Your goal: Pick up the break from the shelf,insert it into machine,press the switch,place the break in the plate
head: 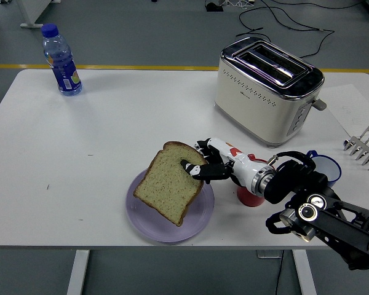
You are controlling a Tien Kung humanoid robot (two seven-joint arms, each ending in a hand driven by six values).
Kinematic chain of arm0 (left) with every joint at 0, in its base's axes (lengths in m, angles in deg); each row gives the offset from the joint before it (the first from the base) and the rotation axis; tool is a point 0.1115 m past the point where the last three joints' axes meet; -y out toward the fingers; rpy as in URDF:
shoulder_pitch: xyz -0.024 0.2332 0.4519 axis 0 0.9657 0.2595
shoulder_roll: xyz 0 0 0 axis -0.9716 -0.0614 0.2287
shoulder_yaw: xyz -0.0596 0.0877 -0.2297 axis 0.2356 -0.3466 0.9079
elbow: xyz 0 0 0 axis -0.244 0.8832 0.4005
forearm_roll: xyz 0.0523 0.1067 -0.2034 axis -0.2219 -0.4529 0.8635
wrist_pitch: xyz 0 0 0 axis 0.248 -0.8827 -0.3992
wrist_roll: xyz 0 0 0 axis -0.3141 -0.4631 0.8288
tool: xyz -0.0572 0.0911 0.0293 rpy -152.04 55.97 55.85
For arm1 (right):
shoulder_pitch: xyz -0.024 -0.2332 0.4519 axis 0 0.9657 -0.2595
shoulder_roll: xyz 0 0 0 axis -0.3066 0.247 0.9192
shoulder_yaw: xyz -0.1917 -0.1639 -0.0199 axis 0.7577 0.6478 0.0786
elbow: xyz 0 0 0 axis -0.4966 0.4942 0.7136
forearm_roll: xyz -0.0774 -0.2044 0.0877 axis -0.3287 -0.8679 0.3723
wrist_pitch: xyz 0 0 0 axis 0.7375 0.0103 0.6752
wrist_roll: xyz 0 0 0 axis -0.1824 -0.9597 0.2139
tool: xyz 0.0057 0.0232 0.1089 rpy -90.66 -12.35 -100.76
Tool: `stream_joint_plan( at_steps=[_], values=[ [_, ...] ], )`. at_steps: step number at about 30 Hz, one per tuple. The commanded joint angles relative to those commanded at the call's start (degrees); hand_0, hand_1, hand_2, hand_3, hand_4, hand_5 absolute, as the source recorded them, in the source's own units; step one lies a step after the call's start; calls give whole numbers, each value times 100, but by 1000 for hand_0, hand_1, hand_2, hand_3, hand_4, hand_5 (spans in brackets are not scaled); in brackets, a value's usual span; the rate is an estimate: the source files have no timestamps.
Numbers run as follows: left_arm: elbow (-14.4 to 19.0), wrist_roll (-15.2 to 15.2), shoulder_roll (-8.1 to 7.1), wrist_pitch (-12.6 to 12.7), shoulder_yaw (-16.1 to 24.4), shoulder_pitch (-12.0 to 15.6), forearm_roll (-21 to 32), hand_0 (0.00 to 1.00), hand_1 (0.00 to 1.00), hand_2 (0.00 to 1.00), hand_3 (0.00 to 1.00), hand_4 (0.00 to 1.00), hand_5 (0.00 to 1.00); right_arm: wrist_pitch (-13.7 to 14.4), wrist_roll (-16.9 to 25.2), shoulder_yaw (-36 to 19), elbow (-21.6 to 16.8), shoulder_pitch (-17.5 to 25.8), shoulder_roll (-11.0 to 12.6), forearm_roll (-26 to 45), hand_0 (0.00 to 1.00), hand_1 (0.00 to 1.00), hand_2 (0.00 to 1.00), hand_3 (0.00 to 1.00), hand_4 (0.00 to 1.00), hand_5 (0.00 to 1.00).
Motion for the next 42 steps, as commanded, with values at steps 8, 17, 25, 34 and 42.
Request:
stream_joint_plan(
  at_steps=[8,17,25,34,42],
  values=[
    [0,-2,7,-1,-29,-5,29,655,593,592,598,324,940,163,151,132,629,158,-506,-38,159,196,304,420,288,2],
    [0,-3,9,-2,-40,-9,49,655,591,591,599,326,942,223,313,278,963,204,-695,51,154,197,303,423,292,2],
    [0,2,3,2,-87,-25,99,656,592,590,599,326,943,-21,555,425,1167,153,-797,276,209,267,359,467,332,2],
    [0,-5,5,-4,-47,-35,55,656,592,590,600,327,943,-512,1120,562,1411,43,-941,237,416,475,513,536,433,2],
    [0,-7,11,-2,-33,-33,37,656,592,590,600,328,945,-542,1782,693,1614,-31,-1075,98,459,512,527,548,449,2]
  ],
)
